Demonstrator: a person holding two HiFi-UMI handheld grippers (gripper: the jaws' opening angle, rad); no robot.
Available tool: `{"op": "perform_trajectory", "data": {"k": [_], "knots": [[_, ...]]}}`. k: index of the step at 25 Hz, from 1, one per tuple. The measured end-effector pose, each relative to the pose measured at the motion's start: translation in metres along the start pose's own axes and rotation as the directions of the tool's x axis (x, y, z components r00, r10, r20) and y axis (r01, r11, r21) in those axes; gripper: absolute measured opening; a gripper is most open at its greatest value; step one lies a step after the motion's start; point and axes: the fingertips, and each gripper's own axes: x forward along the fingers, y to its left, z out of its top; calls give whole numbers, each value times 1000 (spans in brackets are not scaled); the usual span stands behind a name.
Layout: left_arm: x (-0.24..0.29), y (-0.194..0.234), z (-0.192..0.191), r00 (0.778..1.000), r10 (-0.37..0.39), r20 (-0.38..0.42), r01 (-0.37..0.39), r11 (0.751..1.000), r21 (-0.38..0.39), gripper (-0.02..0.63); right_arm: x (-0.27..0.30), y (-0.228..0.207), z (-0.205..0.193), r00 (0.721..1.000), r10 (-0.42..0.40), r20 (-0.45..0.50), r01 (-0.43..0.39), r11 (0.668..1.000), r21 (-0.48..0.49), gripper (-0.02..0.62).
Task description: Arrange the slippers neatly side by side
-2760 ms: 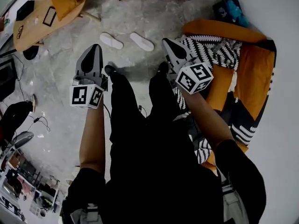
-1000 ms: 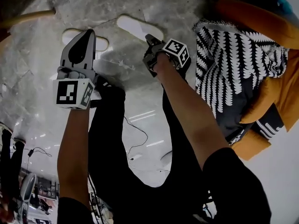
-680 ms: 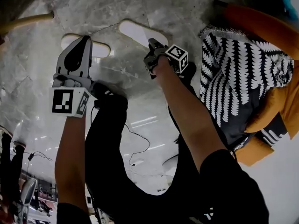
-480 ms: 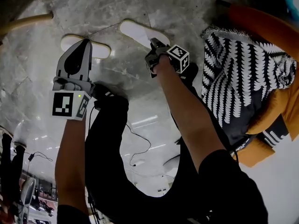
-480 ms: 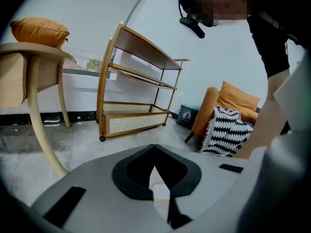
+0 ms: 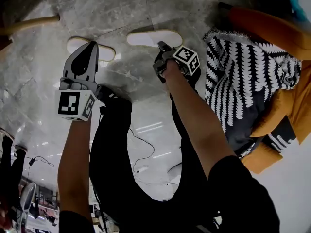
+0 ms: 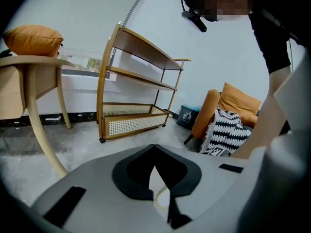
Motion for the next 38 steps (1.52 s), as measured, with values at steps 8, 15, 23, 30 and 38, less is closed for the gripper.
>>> {"op": "perform_trajectory", "data": {"k": [8,15,23,30,38], "knots": [[-11,-19,30,999,38,-10,-38,998,-53,15,-50,53,24,987,-107,-123,44,901,-431,37],[-7,-44,37,998,63,-15,-64,994,-85,15,-78,66,46,932,-316,-179,52,603,-796,37],[8,-60,17,995,100,-19,-102,985,-137,15,-66,36,57,851,-494,-180,4,348,-938,37],[23,-69,-17,993,103,-56,-111,981,-156,15,-40,-14,65,798,-571,-194,11,336,-942,37],[42,-66,-45,992,112,-61,-121,978,-171,15,-14,-44,78,774,-614,-153,-4,237,-971,37]]}}
